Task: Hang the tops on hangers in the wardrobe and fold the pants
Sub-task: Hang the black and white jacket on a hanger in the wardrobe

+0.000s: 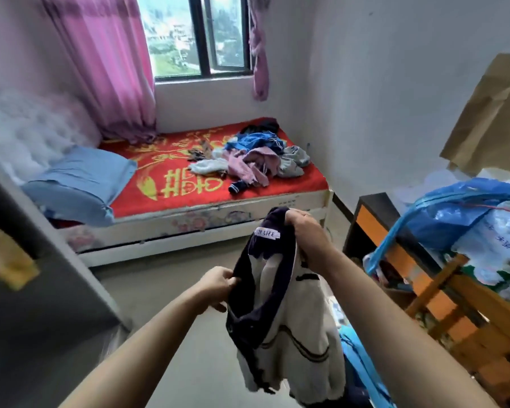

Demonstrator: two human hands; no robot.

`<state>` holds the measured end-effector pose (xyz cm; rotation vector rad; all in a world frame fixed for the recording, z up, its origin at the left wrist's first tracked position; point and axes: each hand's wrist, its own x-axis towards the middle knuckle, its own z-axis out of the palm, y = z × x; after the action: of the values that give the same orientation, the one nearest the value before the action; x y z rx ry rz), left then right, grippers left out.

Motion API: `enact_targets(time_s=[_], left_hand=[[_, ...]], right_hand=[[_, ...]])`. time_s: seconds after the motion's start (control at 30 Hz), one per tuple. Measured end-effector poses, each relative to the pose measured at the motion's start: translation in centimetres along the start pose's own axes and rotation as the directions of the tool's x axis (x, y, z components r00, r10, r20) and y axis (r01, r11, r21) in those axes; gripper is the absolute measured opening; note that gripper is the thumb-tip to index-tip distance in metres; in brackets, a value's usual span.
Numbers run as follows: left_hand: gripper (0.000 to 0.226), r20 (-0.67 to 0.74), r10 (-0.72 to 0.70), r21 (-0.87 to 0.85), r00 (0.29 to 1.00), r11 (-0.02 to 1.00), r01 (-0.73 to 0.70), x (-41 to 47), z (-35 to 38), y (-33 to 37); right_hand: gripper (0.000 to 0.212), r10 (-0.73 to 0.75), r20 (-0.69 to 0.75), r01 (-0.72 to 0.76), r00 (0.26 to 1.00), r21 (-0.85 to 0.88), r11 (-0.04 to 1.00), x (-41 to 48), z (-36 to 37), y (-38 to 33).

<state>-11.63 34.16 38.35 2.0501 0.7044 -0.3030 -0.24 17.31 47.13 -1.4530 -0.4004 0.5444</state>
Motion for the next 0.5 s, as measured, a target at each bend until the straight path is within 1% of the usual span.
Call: enact_targets(time_s=[0.07,0.13,0.17,0.23,0.27,0.3,0.37,0.4,0.43,0.5], left_hand=[[0.026,-0.221,-0.019,-0.053,0.975,0.999,0.007,0.2,-3.6,-2.4],[0.029,-0.423,-0.063,-0.075,0.904,0.997,0.034,0.3,-7.5,-4.7],[0.030,-0.502,-0.090,-0.077,0.860,0.995,0.059,0.3,-9.3,-5.9],[0.029,-0.628,-0.130,-0.087,0.767,0.992,0.097,0.1,-12.8,-8.2],[0.028,-0.691,-0.128,-0.104,0.712,0.992,0.078,0.0,-14.8,-9.1],[0.028,-0.749,-0.118,-0.122,0.652,0.992,0.040,-0.2,-16.8,-9.8],[0.027,-0.840,-0.094,-0.133,0.534,0.990,-0.035,-1.0,-21.0,-10.9],[0.028,-0.871,-0.076,-0.120,0.486,0.991,-0.059,-1.5,-22.7,-11.5],[0.028,-0.891,-0.055,-0.101,0.451,0.992,-0.078,-2.2,-24.1,-12.2],[0.028,-0.921,-0.013,-0.063,0.389,0.991,-0.116,-3.5,-26.4,-13.9]], right_hand=[[0.016,-0.025,0.037,0.032,0.999,-0.192,0.981,2.7,3.1,-0.3],[0.028,-0.038,0.079,0.071,0.996,-0.463,0.884,5.4,5.4,0.0],[0.034,-0.002,0.132,0.075,0.991,-0.556,0.828,6.4,6.5,0.2],[0.047,0.108,0.277,0.099,0.955,-0.638,0.764,8.0,9.1,1.2],[0.055,0.129,0.327,0.136,0.936,-0.676,0.724,9.0,10.5,1.7],[0.060,0.125,0.335,0.181,0.934,-0.744,0.643,10.2,12.0,2.0],[0.052,0.044,0.287,0.241,0.957,-0.870,0.430,12.7,15.3,2.4],[0.046,-0.011,0.274,0.260,0.962,-0.899,0.351,13.9,17.1,2.4],[0.041,-0.049,0.274,0.276,0.960,-0.911,0.305,14.9,19.0,2.5],[0.034,-0.108,0.290,0.309,0.951,-0.917,0.251,16.8,23.1,2.8]])
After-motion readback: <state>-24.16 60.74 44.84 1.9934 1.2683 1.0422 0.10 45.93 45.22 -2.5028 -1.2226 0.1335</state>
